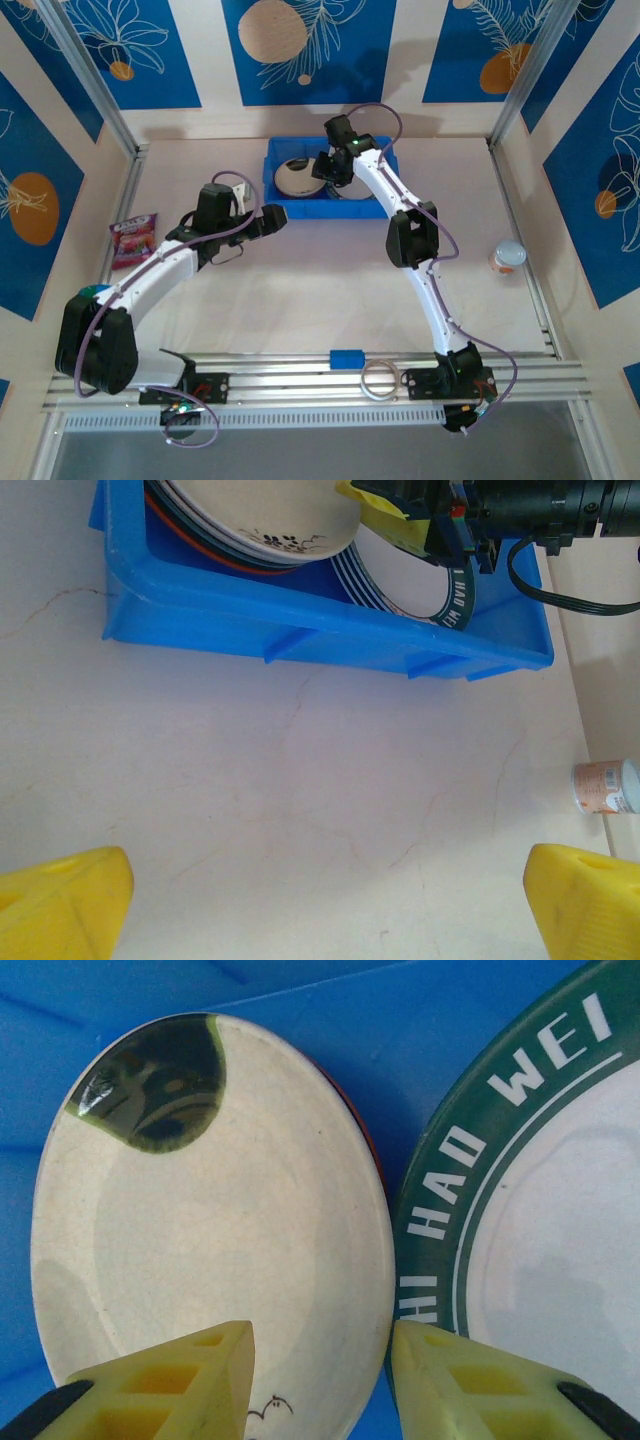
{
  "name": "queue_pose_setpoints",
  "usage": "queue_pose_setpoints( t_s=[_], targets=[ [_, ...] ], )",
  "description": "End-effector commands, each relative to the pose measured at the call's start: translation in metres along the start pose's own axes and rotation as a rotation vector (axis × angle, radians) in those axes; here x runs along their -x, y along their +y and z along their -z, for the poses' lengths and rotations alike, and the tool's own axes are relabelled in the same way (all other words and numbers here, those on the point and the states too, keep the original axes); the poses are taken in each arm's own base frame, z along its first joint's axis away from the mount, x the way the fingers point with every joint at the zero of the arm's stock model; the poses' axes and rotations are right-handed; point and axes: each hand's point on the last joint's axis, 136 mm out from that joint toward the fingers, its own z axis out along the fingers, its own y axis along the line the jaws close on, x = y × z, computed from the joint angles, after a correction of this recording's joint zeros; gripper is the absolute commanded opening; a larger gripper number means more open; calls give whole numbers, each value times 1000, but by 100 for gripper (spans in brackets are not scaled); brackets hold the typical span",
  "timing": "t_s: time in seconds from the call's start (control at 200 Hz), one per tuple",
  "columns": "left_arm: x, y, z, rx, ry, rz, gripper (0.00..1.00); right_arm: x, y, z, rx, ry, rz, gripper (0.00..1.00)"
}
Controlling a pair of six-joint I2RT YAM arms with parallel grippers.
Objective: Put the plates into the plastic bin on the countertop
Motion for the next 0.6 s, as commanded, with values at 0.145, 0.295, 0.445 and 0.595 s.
queue_pose_setpoints(
  t_s=[0.145, 0.295, 0.445, 0.595],
  targets=[
    [7, -6, -3, -10, -19, -24, 100, -8, 16, -9, 47, 18, 24, 42],
    [6, -4, -3, -1, -20, -30, 100, -9, 8, -10, 27, 30, 15, 42],
    [7, -2, 1, 17, -31, -46, 100, 1, 1, 7, -5, -3, 20, 42],
    [15, -1, 10, 57, -60, -94, 100, 22, 14, 45, 51, -102, 55, 42]
  ],
)
